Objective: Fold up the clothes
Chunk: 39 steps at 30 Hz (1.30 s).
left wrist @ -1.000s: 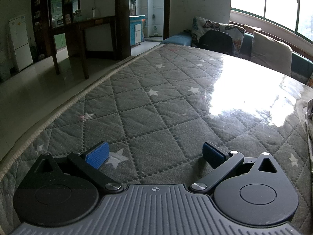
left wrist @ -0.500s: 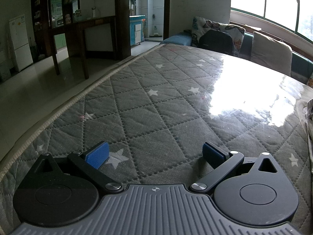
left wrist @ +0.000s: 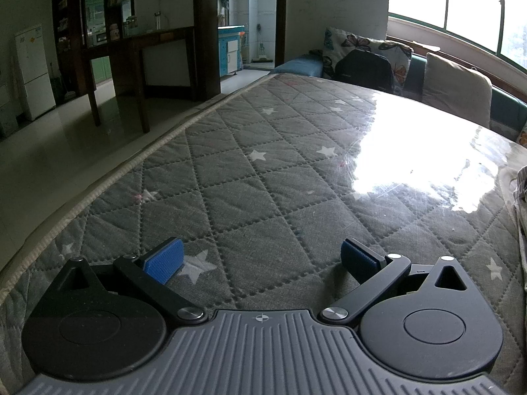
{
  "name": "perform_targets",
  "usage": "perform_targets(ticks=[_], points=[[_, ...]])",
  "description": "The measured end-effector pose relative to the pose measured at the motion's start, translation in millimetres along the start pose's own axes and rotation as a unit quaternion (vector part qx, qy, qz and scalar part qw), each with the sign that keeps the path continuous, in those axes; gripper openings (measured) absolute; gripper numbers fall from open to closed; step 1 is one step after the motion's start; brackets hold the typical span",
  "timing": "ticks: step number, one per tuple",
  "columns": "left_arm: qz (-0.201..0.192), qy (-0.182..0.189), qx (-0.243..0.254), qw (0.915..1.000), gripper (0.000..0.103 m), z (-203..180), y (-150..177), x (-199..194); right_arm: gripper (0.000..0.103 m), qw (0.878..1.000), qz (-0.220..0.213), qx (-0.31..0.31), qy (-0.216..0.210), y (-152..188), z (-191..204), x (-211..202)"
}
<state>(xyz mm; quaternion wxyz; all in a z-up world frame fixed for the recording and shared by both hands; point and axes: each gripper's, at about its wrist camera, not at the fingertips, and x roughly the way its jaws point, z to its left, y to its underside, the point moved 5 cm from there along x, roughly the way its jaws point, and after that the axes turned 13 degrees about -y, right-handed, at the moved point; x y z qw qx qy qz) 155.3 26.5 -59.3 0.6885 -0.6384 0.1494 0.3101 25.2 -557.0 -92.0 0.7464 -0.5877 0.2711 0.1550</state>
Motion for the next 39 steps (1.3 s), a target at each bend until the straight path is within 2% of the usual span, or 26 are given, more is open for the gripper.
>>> perform_targets(ticks=[39], points=[[0.0,-0.001,0.001,1.0,0.103,0.6,1.4,3.9,0.103,1.0,0.0,0.0,-0.001,0.4,-0.5,0.0]])
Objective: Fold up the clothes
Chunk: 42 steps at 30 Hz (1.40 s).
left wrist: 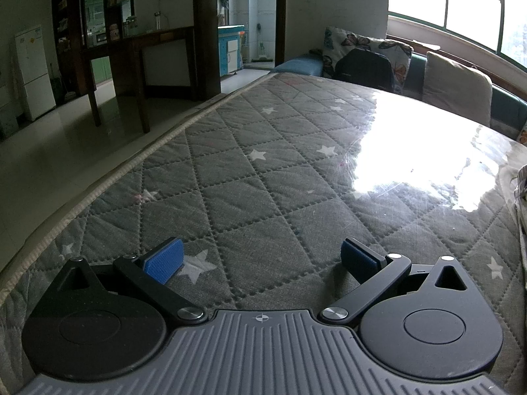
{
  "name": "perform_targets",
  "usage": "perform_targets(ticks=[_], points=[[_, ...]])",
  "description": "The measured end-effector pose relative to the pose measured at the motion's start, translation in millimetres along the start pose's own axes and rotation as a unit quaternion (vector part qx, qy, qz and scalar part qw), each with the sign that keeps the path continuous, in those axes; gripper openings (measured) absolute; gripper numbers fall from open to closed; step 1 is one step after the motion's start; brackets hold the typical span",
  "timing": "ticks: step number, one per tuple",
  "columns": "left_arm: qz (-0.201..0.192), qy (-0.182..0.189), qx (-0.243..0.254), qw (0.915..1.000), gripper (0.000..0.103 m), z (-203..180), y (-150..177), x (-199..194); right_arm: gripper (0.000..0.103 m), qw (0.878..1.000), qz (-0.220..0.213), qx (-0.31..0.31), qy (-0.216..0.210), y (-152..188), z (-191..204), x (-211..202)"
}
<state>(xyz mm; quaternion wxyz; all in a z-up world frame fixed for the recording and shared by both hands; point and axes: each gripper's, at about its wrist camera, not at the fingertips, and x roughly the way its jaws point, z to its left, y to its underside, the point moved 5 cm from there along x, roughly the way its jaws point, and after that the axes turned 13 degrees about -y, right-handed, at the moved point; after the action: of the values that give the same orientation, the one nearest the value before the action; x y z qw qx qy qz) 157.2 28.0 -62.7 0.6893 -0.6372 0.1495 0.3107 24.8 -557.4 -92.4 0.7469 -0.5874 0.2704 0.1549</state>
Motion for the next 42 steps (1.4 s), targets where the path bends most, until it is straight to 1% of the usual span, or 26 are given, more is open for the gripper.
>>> perform_targets(ticks=[42], points=[[0.0,-0.001,0.001,1.0,0.103,0.4,1.4,1.0,0.103,1.0,-0.002,0.004,-0.004,0.2,-1.1,-0.1]])
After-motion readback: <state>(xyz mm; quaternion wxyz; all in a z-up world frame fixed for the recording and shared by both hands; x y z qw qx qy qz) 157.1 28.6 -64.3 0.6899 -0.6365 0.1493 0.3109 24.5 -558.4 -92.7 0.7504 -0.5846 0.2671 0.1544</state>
